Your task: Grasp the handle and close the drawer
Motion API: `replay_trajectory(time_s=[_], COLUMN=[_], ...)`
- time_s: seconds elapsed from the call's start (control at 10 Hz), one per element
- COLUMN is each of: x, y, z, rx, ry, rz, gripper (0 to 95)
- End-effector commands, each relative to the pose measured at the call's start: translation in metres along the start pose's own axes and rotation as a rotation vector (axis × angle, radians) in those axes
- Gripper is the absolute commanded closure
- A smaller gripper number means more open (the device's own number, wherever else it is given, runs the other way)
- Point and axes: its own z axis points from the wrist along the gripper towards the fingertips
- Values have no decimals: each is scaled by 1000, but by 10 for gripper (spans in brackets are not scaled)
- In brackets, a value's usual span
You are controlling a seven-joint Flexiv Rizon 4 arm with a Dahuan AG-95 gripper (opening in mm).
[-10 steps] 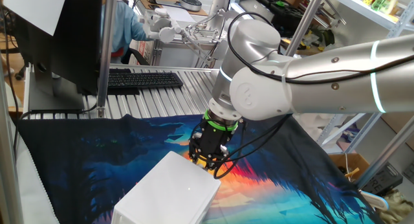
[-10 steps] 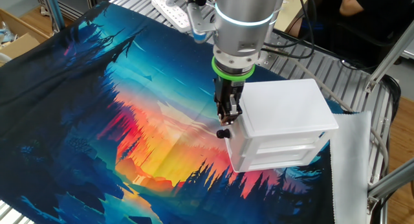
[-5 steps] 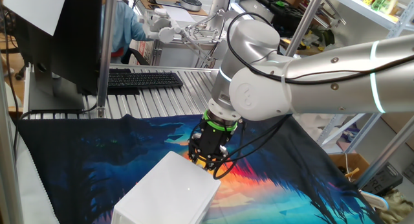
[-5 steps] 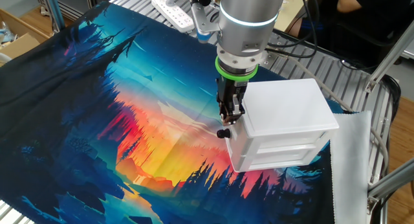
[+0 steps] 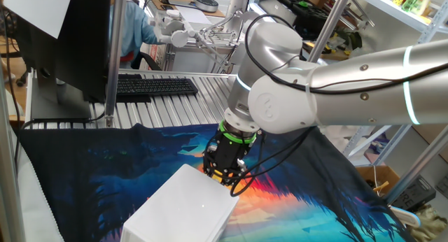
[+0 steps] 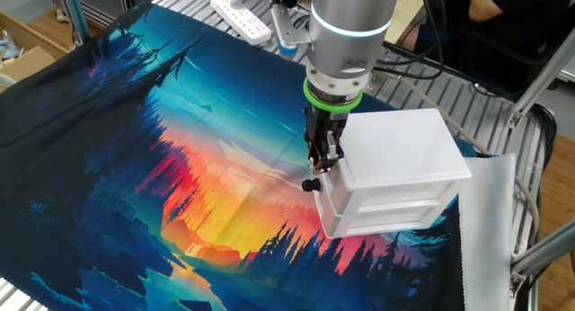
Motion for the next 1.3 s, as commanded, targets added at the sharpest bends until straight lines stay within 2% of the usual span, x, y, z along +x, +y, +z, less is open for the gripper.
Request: replay_trajectory(time_s=[0.1, 0.8, 1.1, 1.3], x=[2, 2, -1, -2], y=[0, 1, 6, 7], z=[2, 2, -1, -3], rx=[0, -1, 3, 12], ry=[0, -6, -7, -18], rz=[-3, -22, -34, -59], gripper=[950, 950, 950, 950])
